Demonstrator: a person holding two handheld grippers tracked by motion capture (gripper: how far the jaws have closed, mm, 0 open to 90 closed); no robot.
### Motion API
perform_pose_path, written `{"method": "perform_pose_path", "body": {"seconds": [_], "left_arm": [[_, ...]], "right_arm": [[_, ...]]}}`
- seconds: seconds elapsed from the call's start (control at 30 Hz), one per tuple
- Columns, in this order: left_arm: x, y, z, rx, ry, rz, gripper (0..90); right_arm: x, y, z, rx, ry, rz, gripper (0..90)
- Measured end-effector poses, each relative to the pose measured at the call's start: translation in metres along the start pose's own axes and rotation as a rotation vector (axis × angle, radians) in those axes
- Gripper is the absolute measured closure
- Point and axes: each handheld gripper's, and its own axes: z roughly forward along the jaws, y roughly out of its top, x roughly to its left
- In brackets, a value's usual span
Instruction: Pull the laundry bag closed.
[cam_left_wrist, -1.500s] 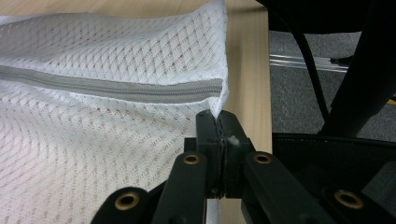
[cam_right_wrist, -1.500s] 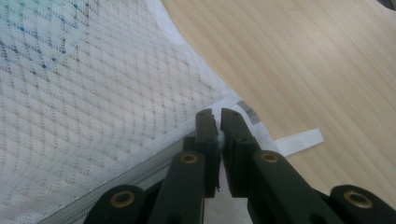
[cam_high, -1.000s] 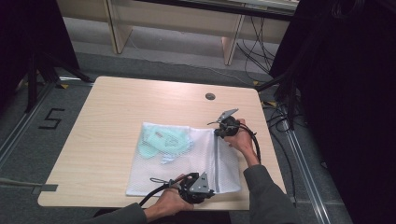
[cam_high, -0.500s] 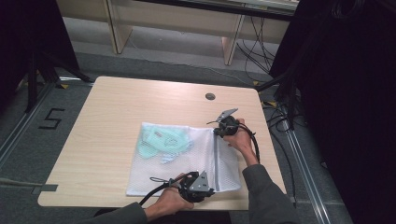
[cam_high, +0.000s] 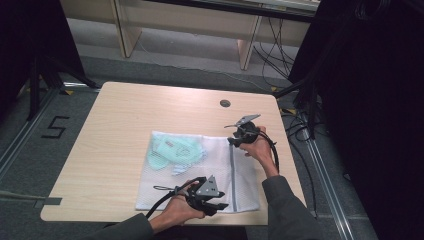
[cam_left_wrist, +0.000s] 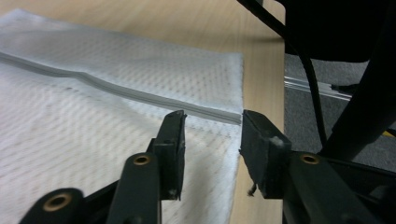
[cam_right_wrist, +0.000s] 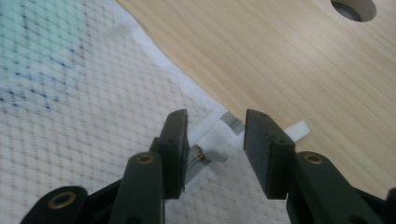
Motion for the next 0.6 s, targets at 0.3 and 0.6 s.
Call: {"method": "perform_pose_path", "body": {"seconds": [0.3,0.6], "left_arm": [[0.018,-0.007,-0.024,-0.009,0.064,-0.039,49.9],[0.032,-0.016,-0.051,-0.02,0.104,-0.083,42.5]], "right_arm": [[0.013,0.001,-0.023,-0.032,0.029,0.003,53.9],[0.029,-0.004,-0.035,-0.068,0.052,-0.012,49.1]]}}
